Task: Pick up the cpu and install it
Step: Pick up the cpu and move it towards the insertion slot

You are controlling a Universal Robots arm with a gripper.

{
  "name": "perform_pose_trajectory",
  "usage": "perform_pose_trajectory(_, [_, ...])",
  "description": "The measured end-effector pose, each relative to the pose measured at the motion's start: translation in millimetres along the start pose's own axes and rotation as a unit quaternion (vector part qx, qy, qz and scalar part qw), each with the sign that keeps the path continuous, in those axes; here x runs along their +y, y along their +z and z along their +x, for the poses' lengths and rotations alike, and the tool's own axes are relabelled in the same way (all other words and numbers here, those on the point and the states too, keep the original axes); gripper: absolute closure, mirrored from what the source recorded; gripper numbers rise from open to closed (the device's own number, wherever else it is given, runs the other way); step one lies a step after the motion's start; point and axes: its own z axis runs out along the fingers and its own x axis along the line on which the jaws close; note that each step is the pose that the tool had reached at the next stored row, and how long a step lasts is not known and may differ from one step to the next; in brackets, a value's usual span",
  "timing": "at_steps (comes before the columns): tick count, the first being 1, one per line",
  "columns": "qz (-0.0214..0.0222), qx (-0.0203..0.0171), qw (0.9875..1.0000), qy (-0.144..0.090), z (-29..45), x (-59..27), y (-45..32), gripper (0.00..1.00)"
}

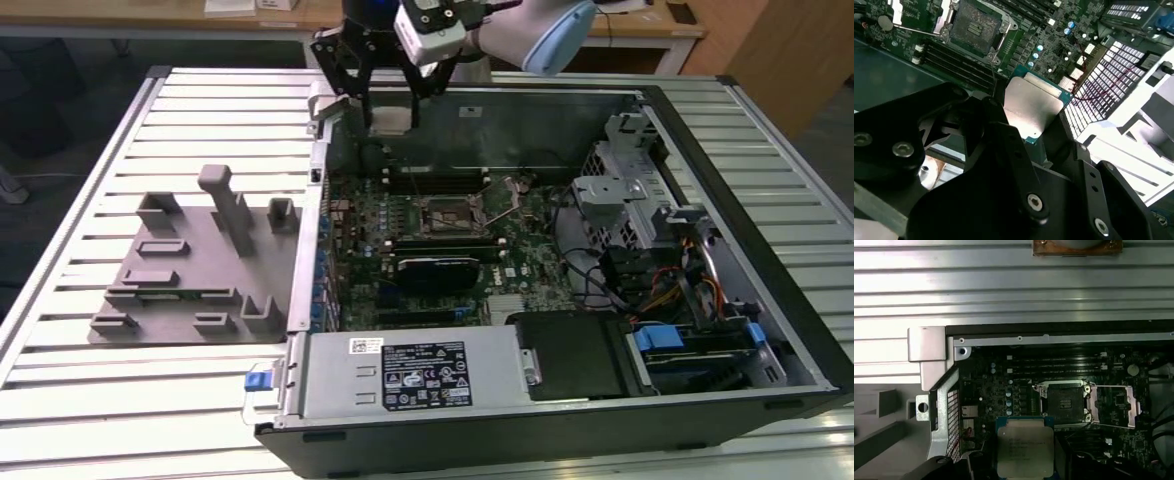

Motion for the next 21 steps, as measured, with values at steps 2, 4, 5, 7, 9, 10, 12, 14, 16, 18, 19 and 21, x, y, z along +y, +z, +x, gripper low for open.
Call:
perform_pose_trajectory(2, [-0.0001, 0.0, 1.0, 0.0, -3.1, 0.1, 2.5, 0.45])
perform_pose_trajectory(4, [-0.0001, -0.0001, 1.0, 0.0, -6.0, 0.3, 5.0, 0.45])
perform_pose_trajectory(5, [-0.0001, 0.0, 1.0, 0.0, -7.4, 0.3, 6.3, 0.45])
perform_pose_trajectory(7, [0.0, 0.0, 1.0, 0.0, -10.6, 0.5, 8.8, 0.45])
perform_pose_trajectory(9, [0.0, 0.0, 1.0, 0.0, -14.2, 0.6, 11.3, 0.45])
perform_pose_trajectory(10, [0.0, 0.0, 1.0, 0.0, -16.3, 0.7, 12.5, 0.45])
perform_pose_trajectory(12, [-0.0001, 0.0, 1.0, 0.0, -20.6, 0.9, 14.9, 0.45])
perform_pose_trajectory(14, [-0.0001, 0.0, 1.0, 0.0, -24.8, 1.0, 17.1, 0.45])
perform_pose_trajectory(16, [-0.0001, 0.0, 1.0, 0.0, -29.2, 1.1, 19.4, 0.45])
perform_pose_trajectory(18, [0.0, 0.0, 1.0, 0.0, -33.3, 1.3, 21.6, 0.45])
perform_pose_trajectory(19, [0.0, 0.0, 1.0, 0.0, -35.3, 1.4, 22.7, 0.45])
perform_pose_trajectory(21, [-0.0001, -0.0001, 1.0, 0.0, -41.8, 1.7, 26.0, 0.45])
